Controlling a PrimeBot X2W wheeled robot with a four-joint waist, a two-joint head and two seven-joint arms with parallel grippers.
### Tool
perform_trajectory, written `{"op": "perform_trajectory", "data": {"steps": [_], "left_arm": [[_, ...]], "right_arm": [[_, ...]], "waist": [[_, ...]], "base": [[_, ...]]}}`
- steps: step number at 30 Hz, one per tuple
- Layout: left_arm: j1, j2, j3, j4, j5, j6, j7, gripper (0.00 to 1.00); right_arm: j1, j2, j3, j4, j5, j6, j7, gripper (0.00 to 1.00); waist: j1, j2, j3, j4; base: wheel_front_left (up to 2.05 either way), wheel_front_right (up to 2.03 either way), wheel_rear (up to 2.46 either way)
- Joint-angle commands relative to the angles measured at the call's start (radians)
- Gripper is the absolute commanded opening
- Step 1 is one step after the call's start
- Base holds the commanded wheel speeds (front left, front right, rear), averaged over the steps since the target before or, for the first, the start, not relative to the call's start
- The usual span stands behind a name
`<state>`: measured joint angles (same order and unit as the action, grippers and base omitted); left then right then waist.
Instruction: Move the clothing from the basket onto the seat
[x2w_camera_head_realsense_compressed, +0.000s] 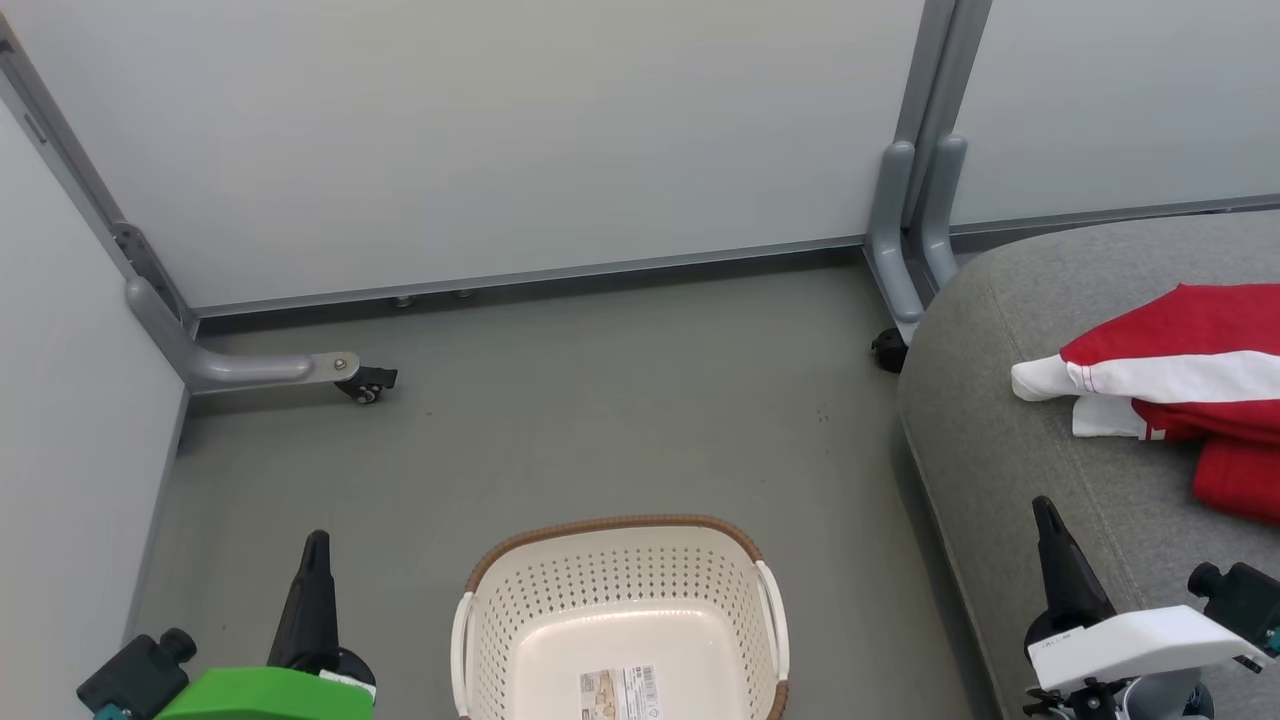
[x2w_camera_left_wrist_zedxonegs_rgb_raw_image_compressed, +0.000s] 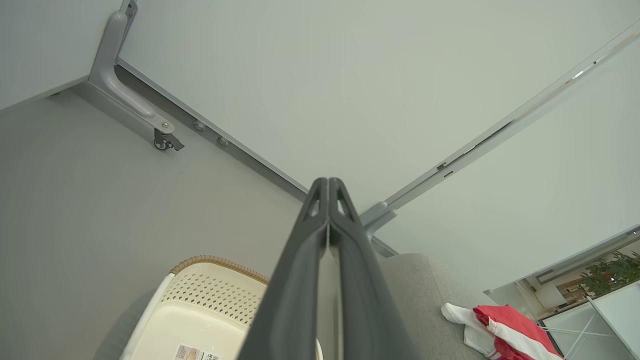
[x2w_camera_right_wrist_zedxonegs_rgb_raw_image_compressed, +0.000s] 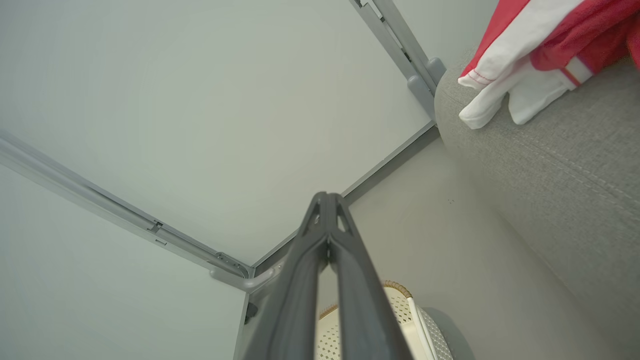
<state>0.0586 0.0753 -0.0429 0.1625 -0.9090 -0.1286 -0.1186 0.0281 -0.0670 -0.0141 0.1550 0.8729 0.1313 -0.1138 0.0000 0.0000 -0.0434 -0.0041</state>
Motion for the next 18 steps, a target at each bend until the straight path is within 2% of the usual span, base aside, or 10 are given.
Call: {"op": "perform_trajectory", "data": {"steps": [1, 18], "left_arm": [[-0.036, 0.009, 0.007, -0.007, -0.036, -0.001, 0.007, 0.0], [-0.072, 0.012, 0.033, 0.015, -0.229, -0.002, 0.056, 0.0]], "right_arm": [[-0.025, -0.008, -0.005, -0.004, 0.037, 0.0, 0.01, 0.0], [-0.057, -0.011, -0.019, 0.02, 0.237, 0.0, 0.059, 0.0]], "waist": [[0.0, 0.0, 0.001, 0.0], [0.0, 0.0, 0.01, 0.001]], "base": [[0.0, 0.0, 0.0], [0.0, 0.0, 0.0]]}}
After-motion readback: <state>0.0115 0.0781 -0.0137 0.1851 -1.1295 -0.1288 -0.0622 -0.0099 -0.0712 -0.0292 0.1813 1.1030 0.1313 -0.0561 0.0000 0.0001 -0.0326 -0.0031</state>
